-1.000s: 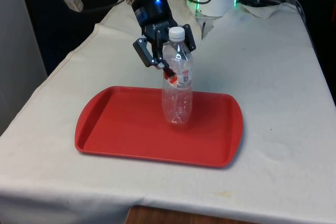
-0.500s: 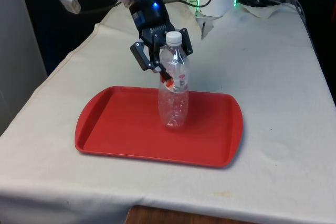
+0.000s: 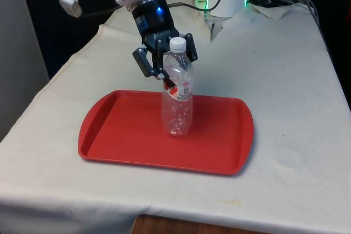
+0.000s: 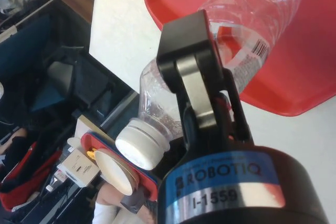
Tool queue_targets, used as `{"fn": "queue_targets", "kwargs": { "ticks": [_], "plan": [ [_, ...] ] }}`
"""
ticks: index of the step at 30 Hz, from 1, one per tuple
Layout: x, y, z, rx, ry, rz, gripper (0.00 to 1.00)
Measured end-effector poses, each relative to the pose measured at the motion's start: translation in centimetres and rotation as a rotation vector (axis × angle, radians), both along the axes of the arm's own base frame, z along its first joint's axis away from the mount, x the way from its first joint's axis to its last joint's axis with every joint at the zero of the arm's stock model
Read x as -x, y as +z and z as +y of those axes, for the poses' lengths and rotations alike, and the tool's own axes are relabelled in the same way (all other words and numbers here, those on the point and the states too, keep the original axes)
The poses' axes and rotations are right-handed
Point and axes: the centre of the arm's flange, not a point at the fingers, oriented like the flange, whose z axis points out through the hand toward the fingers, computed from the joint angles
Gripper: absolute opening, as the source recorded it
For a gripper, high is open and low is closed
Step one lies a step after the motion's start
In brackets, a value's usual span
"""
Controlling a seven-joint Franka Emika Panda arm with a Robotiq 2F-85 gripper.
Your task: Place the bottle upright on the tray.
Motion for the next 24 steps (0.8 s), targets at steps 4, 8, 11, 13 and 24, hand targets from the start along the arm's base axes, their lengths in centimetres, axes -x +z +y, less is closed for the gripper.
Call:
{"fn": "queue_targets", "kwargs": {
  "ticks": [4,8,11,13,24],
  "plan": [
    [0.0,-0.01,0.03,-0.001,0.001,0.001,0.34],
    [0.01,0.0,-0.02,-0.002,0.001,0.001,0.34],
    [0.02,-0.01,-0.01,-0.002,0.002,0.001,0.34],
    [0.06,-0.12,0.0,-0.003,0.003,0.003,0.34],
    [0.23,-0.39,-0.07,-0.019,0.004,-0.021,0.34]
  ]
}}
